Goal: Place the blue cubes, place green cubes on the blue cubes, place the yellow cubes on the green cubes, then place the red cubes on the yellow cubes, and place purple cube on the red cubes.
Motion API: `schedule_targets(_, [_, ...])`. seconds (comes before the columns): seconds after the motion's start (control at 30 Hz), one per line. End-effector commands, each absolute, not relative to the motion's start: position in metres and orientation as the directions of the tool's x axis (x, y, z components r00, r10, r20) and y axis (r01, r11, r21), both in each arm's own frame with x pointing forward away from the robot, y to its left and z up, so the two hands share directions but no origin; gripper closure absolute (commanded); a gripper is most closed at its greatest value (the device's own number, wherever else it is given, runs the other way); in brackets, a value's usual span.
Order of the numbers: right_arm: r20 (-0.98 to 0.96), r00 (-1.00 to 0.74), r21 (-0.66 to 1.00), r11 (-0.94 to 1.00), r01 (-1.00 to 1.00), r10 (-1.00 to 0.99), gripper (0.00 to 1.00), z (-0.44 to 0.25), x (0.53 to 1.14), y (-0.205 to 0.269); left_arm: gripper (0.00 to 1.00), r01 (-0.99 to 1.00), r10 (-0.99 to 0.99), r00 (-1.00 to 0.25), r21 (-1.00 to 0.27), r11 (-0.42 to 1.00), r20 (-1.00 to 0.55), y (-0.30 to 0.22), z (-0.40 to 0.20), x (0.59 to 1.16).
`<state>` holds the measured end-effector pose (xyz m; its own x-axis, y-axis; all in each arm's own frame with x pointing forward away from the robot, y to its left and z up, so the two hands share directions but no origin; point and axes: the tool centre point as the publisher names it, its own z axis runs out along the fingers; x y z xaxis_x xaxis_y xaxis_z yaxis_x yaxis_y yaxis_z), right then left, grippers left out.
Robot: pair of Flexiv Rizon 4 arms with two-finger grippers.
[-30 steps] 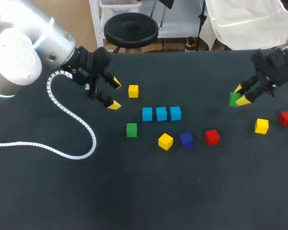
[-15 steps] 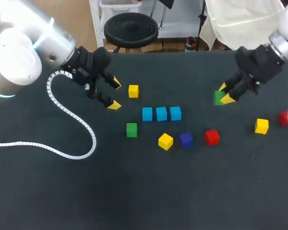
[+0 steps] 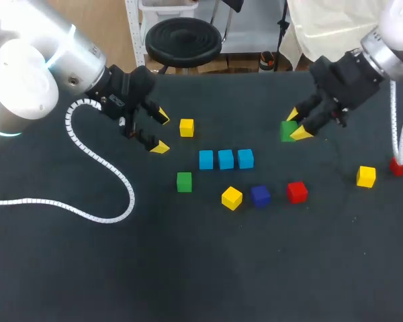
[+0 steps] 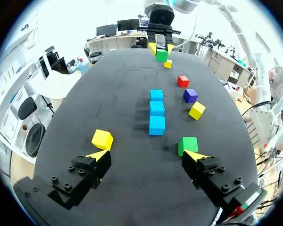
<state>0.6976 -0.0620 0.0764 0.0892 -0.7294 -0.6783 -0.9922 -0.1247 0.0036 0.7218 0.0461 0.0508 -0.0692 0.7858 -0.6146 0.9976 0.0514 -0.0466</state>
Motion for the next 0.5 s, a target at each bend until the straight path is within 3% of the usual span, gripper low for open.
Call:
schedule_targets(0.03, [-0.707, 0.115, 0.039, -0.201, -0.979, -0.698, 1.0, 0.061, 0.718, -0.033, 0.0, 0.998, 0.785, -0.067, -0.047, 0.048, -0.615, 0.047, 0.051, 0.723])
schedule_targets(0.5, [-0.727, 0.127, 0.039, -0.224, -0.974, -0.674, 1.0, 0.059, 0.718, -0.021, 0.0, 0.998, 0.785, -0.067, -0.047, 0.048, -0.615, 0.047, 0.051, 0.723])
